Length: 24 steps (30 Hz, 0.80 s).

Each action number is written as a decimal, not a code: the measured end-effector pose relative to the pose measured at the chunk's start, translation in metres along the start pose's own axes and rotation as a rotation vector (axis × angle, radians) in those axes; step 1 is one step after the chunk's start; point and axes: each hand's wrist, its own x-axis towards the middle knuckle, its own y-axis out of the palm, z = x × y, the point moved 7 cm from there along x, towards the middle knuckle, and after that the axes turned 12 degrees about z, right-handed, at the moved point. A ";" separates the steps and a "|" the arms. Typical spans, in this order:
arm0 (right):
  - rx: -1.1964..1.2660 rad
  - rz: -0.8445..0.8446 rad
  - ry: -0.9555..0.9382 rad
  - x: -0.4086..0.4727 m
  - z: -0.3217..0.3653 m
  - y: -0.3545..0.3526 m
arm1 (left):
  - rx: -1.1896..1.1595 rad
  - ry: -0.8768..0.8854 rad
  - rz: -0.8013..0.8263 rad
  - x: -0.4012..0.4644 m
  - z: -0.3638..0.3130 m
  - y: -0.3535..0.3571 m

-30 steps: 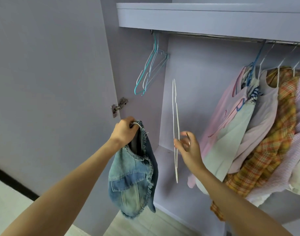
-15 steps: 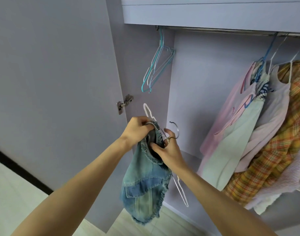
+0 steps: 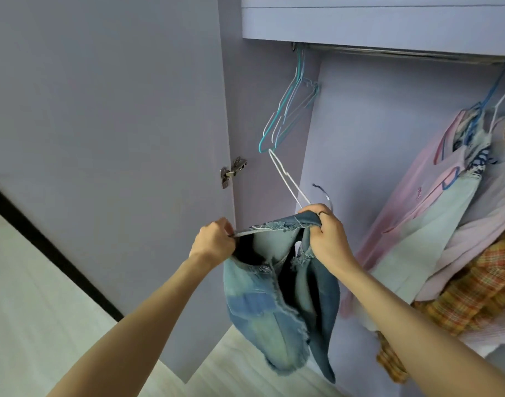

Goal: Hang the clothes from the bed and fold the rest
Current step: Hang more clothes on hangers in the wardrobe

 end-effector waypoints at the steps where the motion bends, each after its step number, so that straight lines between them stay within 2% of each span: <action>1: 0.034 -0.013 0.027 0.000 -0.006 -0.004 | -0.026 -0.025 0.006 0.002 0.008 -0.003; 3: 0.076 -0.015 0.109 0.000 -0.020 -0.012 | -0.177 -0.076 0.074 0.005 0.022 -0.005; 5: 0.040 0.090 0.187 -0.002 -0.033 -0.011 | -0.262 -0.064 0.151 0.003 0.025 -0.007; 7: 0.026 0.260 0.233 -0.007 -0.043 -0.005 | -0.186 0.049 0.111 0.006 0.012 -0.020; 9: 0.133 0.327 0.267 -0.012 -0.046 -0.005 | -0.145 0.159 -0.015 0.007 -0.008 -0.040; 11: 0.223 0.207 0.191 -0.012 -0.041 -0.017 | -0.059 0.229 -0.066 0.011 -0.027 -0.050; 13: 0.195 -0.012 0.130 -0.011 -0.037 -0.038 | 0.171 0.226 -0.015 0.014 -0.041 -0.041; 16: 0.270 -0.181 0.179 -0.012 -0.046 -0.054 | 0.407 0.152 -0.055 0.018 -0.041 -0.032; 21: 0.392 -0.134 0.362 -0.021 -0.070 -0.045 | 0.478 0.129 -0.161 0.024 -0.030 -0.052; 24: 0.125 -0.022 0.377 -0.021 -0.063 -0.031 | 0.525 0.147 -0.171 0.024 -0.027 -0.062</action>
